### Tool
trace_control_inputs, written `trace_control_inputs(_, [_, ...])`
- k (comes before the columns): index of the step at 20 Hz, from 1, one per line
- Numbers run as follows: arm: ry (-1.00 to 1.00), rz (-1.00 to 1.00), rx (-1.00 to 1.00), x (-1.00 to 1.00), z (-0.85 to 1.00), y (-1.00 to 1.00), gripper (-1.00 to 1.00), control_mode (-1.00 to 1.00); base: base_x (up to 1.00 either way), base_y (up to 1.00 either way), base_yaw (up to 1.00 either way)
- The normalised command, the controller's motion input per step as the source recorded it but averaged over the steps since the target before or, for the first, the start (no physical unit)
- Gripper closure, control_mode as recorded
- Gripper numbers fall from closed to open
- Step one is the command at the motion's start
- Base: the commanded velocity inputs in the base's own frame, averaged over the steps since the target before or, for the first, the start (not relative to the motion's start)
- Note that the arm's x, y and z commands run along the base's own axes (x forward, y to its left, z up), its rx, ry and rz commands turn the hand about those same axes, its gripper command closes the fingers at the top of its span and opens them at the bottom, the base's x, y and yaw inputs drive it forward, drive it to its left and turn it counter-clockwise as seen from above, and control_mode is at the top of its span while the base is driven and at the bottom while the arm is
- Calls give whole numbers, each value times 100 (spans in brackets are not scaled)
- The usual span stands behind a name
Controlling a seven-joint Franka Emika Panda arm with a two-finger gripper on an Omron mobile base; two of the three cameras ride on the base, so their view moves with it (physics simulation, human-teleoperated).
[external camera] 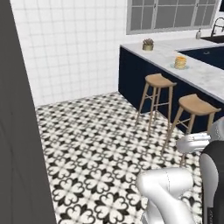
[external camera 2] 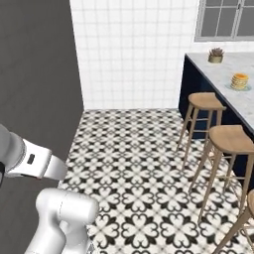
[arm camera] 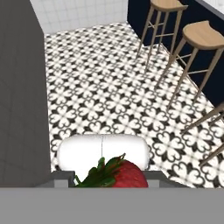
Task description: Take the strawberry from the fridge and place it on top of the pancake, located on the dining counter.
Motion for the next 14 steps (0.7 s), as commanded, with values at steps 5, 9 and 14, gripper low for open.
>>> trace_control_inputs(5, [0, 0, 0, 0, 0, 0, 100, 100, 100, 0, -6])
trace_control_inputs(9, [0, 0, 0, 0, 0, 0, 100, 100, 100, 0, -9])
trace_control_inputs(14, [0, 0, 0, 0, 0, 0, 100, 100, 100, 2, -24])
